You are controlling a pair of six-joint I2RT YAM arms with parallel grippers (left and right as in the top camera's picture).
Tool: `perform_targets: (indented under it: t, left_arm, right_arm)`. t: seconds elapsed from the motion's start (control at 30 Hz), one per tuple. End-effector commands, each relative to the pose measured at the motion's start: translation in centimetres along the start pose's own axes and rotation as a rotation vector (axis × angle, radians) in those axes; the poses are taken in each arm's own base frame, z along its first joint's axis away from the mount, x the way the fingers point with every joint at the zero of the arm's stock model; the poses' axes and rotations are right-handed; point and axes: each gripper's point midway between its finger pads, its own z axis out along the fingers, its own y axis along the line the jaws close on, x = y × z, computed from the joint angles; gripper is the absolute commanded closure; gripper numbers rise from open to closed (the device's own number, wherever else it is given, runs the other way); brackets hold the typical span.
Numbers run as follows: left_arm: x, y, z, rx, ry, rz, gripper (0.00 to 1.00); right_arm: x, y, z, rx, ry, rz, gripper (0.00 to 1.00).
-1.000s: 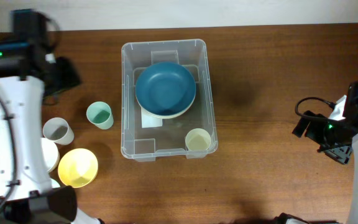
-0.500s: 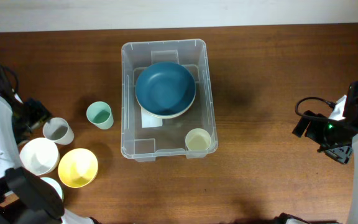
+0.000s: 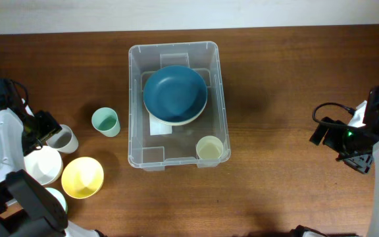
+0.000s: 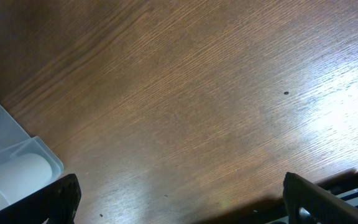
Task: Pack container
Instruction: 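Move the left gripper to the grey cup and grip its rim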
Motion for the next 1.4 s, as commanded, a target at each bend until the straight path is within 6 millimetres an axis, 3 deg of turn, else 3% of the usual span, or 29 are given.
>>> perform_targets:
  t: [0.0, 0.4, 0.63, 0.87, 1.03, 1.37]
  left_arm:
    - [-0.1, 0.5, 1.2, -0.023, 0.016, 0.039, 0.27]
    - [0.6, 0.3, 6.1, -0.034, 0.122, 0.112, 0.28]
    - [-1.1, -0.1, 6.3, -0.023, 0.052, 0.126, 0.28]
    - [-1.0, -0.5, 6.3, 0.0, 0.054, 0.127, 0.29]
    - [-1.5, -1.0, 6.3, 0.023, 0.035, 0.131, 0.37]
    - [-1.9, -1.7, 6.3, 0.064, 0.018, 0.152, 0.65]
  right_arm:
    - [-0.1, -0.2, 0.0, 0.006, -0.004, -0.006, 0.0]
    - [-0.1, -0.2, 0.0, 0.006, -0.003, -0.006, 0.0]
    - [-0.1, -0.2, 0.0, 0.006, -0.003, -0.006, 0.0]
    - [0.0, -0.2, 0.0, 0.006, -0.002, -0.006, 0.0]
    - [0.0, -0.2, 0.0, 0.006, -0.002, -0.006, 0.0]
    - [-0.1, -0.2, 0.0, 0.006, -0.003, -0.006, 0.0]
